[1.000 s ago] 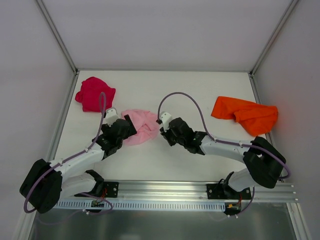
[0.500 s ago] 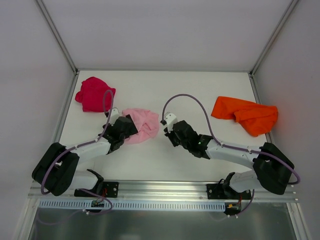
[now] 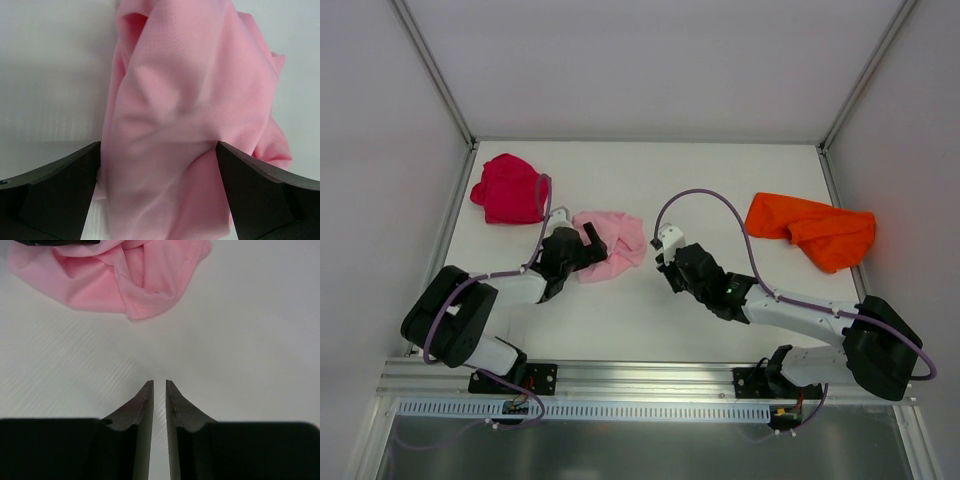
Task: Fold and stack the t-shirts
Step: Put the neatly folded tshirt into the corner of the board with the left arm
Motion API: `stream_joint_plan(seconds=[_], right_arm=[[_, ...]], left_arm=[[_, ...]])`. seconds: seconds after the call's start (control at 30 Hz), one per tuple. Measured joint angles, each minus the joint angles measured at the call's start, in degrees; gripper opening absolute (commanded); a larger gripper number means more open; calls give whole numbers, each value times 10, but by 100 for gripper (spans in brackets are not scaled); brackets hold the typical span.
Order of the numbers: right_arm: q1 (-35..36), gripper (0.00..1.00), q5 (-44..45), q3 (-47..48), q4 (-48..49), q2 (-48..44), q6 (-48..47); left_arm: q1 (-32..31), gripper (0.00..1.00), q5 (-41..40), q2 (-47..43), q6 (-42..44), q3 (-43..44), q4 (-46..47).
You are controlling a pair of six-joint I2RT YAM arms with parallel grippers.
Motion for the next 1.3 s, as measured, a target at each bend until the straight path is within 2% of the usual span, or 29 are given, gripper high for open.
stream_joint_plan(seconds=[0.13,0.2,0.23,0.27,0.3,0.33,0.43,0.47,0.5,0.53,0.8,0.97,1.13,1.3], right_arm=[[0,19,3,0,0,0,0],[0,19,5,0,-1,-1,0],[0,19,5,0,-2,-4,0],[0,19,5,0,-4,-7,0],[0,19,5,0,-5,-11,0],[0,19,5,0,-5,-15,0],[0,19,6,0,-5,-25,0],[0,19,7,-1,-5,-28,0],[0,19,7,-3,-5,-32,0],[0,19,7,-5,-6,-37,0],[0,19,7,-9,-9,-50,0],[0,19,5,-12,-9,-50,0],[0,18,-3,-18,-1,-50,2],[6,18,-6,-33,13,-50,3]], left_arm=[[0,99,25,0,6,-17,38],[0,95,36,0,7,-32,68],[0,86,42,0,8,-38,80],[0,83,48,0,8,-42,90],[0,76,59,3,9,-45,98],[0,76,65,9,10,-47,109],[4,53,92,31,11,-44,136],[7,32,103,42,11,-44,146],[11,23,116,53,9,-42,152],[16,2,129,66,6,-40,160],[23,0,163,75,5,-32,174],[23,0,163,4,27,-18,100],[23,0,146,-49,67,86,8],[23,0,87,-38,105,219,-79]])
